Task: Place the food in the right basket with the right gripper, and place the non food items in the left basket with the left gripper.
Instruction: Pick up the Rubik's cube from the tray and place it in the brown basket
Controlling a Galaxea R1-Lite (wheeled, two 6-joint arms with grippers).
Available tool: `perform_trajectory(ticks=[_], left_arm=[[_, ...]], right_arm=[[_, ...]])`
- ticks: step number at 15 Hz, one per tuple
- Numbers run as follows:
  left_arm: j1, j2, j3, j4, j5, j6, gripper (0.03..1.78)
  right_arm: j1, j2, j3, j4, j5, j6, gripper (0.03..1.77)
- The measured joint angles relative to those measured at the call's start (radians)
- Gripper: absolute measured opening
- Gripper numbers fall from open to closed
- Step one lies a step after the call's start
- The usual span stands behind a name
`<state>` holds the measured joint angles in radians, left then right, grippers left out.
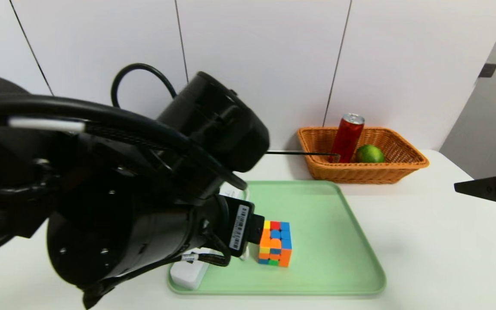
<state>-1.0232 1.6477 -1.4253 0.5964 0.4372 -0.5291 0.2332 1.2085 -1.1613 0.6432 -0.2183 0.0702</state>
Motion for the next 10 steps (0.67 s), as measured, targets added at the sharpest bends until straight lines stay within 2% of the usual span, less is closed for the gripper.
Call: perform_trajectory(ticks=[2, 4, 7, 10], left_arm=[[-0.024, 0.074, -0.078, 0.042, -0.012, -0.027, 1.69], [-0.038, 0.137, -0.135, 0.053, -0.014, -0.031, 1.69], [-0.047, 0.219, -0.213, 0.09, -0.015, -0.036, 1.69], [-0.049, 0.281, -0.297, 0.15, -0.026, -0.064, 1.69]], right_arm=[[-0.001, -0.018, 0.05, -0.053, 0.092, -0.002, 1.69], [-0.016, -0.032, 0.14, -0.177, 0.176, -0.017, 1.69], [-0.045, -0.037, 0.265, -0.358, 0.206, -0.061, 1.69], [-0.082, -0.027, 0.279, -0.315, 0.201, -0.061, 1.69]])
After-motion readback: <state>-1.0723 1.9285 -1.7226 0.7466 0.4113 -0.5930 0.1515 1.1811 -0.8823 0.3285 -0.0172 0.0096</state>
